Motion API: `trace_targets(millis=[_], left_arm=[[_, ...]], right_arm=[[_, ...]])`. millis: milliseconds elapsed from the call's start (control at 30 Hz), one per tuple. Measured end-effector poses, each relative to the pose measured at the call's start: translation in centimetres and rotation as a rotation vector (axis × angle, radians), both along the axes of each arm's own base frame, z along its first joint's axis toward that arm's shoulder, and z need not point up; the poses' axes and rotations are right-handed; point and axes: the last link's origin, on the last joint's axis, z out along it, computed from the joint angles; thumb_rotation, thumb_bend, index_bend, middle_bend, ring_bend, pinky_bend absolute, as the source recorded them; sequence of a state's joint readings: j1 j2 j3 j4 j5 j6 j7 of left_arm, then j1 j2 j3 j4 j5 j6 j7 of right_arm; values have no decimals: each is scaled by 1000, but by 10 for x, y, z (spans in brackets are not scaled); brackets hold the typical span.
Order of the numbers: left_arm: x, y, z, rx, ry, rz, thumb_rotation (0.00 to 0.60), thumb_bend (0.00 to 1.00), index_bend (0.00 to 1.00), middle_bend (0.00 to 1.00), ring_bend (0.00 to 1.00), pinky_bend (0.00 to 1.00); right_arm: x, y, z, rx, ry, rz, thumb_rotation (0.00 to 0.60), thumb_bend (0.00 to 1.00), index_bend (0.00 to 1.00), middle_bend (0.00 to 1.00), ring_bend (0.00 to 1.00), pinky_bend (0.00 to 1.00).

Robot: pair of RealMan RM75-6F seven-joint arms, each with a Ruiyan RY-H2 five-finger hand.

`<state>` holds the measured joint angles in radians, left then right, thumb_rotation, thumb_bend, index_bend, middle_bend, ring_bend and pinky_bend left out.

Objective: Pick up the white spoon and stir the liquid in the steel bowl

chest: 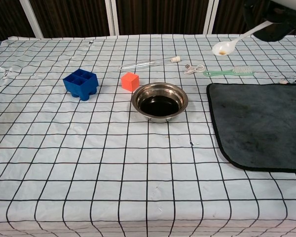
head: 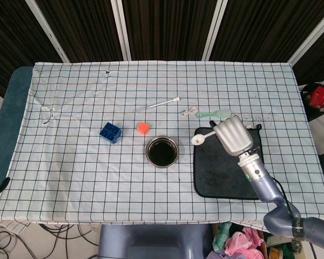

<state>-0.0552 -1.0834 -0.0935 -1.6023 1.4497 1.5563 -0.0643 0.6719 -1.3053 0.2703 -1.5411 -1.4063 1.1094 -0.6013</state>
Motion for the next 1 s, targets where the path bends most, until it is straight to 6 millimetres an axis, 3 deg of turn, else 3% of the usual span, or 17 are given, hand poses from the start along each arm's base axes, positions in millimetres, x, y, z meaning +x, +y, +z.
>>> trace_targets(millis=[467,1000], left_arm=[[-9,7,4,20,0,39,600,220,96,15,0,19],[-9,8,2,50,25,70,600,220,96,15,0,20]], right_arm=[[38,-23,-59,-104,242,295,600,385,614,897,1000,1000],[44,-4,-97,-165,344,565,600,379,628,899,1000,1000]])
